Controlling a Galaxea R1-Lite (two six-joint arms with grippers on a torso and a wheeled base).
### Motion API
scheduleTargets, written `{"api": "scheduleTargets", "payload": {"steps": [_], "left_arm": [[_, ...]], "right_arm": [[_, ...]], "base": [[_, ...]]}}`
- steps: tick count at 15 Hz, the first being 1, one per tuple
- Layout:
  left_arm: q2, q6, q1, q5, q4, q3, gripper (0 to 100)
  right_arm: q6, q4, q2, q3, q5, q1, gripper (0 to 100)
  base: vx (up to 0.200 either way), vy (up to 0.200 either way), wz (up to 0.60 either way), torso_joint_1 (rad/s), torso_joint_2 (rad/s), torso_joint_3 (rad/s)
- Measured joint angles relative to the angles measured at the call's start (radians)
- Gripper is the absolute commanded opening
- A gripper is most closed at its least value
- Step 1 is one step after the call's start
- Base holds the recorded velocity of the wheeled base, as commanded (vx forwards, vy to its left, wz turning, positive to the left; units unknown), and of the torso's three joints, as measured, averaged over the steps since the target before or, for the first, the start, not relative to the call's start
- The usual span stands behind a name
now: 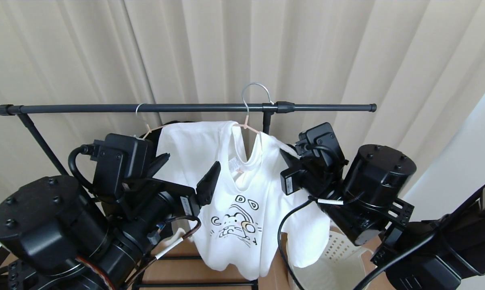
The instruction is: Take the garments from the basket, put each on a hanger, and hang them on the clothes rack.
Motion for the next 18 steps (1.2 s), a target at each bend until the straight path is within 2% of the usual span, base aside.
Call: {"api": "scheduleTargets", "payload": {"steps": [4,6,8,12,16,18], "left_arm": [[-0.009,0.004,0.08,-0.027,0.001,-0.003,100],[-0.009,0.004,0.129,-0.082,0.001,-0.003,100],[-0.009,0.004,0.21,-0.16,0.001,-0.003,100],[-0.007,-0.004,0.354,-0.366,0.006,0.016,100],[0.012,-0.01,0.452,-0.519,0.006,0.044,100],[0.033,-0.041,0.484,-0.604,0.006,0.057,100]], "right_arm": [[-0.003,0.0,-0.05,0.041,0.093,-0.047,0],[-0.006,0.0,-0.075,0.063,0.142,-0.073,0],[-0.006,-0.001,-0.095,0.079,0.189,-0.1,0],[-0.021,-0.002,-0.124,0.119,0.277,-0.148,0],[-0.023,-0.003,-0.142,0.136,0.328,-0.177,0],[-0.023,-0.004,-0.153,0.146,0.356,-0.184,0]], "base": [[0.0,0.0,0.0,0.0,0.0,0.0],[0.0,0.0,0.0,0.0,0.0,0.0],[0.0,0.0,0.0,0.0,0.0,0.0],[0.0,0.0,0.0,0.0,0.0,0.0],[0.0,0.0,0.0,0.0,0.0,0.0],[0.0,0.0,0.0,0.0,0.0,0.0]]}}
